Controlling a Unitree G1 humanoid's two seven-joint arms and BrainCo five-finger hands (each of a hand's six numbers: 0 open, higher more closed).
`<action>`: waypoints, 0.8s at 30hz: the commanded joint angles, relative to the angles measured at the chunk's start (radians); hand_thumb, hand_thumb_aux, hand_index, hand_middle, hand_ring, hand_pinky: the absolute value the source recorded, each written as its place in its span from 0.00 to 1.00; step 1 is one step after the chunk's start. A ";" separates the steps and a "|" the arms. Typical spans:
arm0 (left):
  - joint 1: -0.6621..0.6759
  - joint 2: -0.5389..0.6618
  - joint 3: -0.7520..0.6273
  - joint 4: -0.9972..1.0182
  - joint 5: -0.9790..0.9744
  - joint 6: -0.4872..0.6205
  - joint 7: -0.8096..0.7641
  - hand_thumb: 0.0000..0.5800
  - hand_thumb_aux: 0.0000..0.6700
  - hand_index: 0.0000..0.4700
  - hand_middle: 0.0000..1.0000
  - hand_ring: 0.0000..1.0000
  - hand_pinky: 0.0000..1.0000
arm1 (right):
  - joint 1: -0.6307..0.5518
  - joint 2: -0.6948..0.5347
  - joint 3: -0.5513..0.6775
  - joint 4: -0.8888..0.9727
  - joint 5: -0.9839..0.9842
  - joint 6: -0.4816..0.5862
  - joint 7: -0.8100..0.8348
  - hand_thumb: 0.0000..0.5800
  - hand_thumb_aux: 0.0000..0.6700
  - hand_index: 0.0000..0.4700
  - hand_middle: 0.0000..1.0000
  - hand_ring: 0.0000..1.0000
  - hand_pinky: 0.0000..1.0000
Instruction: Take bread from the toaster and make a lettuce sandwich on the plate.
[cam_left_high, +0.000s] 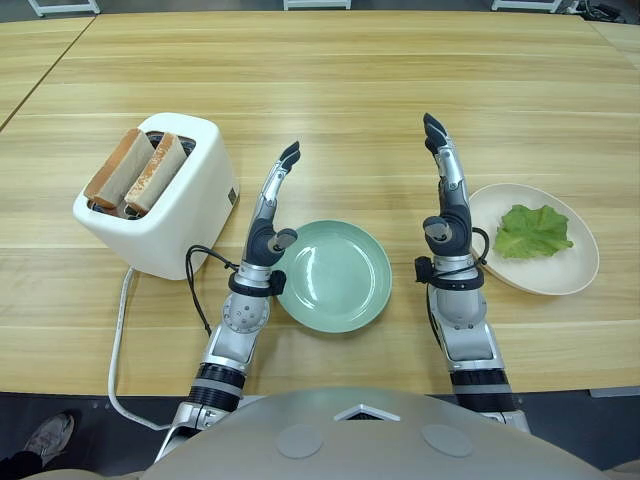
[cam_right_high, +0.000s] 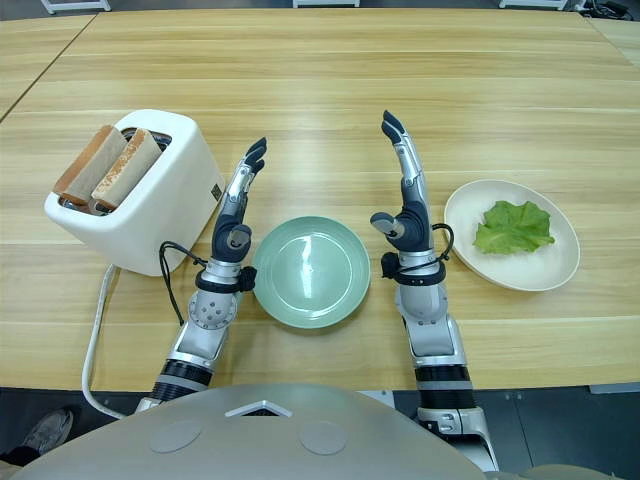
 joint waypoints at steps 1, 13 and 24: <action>-0.010 0.009 0.005 -0.016 -0.021 0.025 -0.013 0.00 0.00 0.00 0.00 0.00 0.00 | -0.013 0.006 0.001 0.014 -0.007 0.004 -0.011 0.00 0.00 0.00 0.00 0.00 0.00; -0.013 0.056 0.028 -0.106 -0.058 0.068 -0.068 0.00 0.00 0.00 0.00 0.00 0.00 | 0.011 0.057 0.042 0.048 -0.046 0.020 -0.056 0.00 0.00 0.00 0.00 0.00 0.00; -0.129 0.454 0.472 -0.588 0.038 0.476 -0.326 0.00 0.00 0.00 0.00 0.00 0.00 | 0.044 0.081 0.062 0.043 -0.071 0.044 -0.085 0.00 0.00 0.00 0.00 0.00 0.00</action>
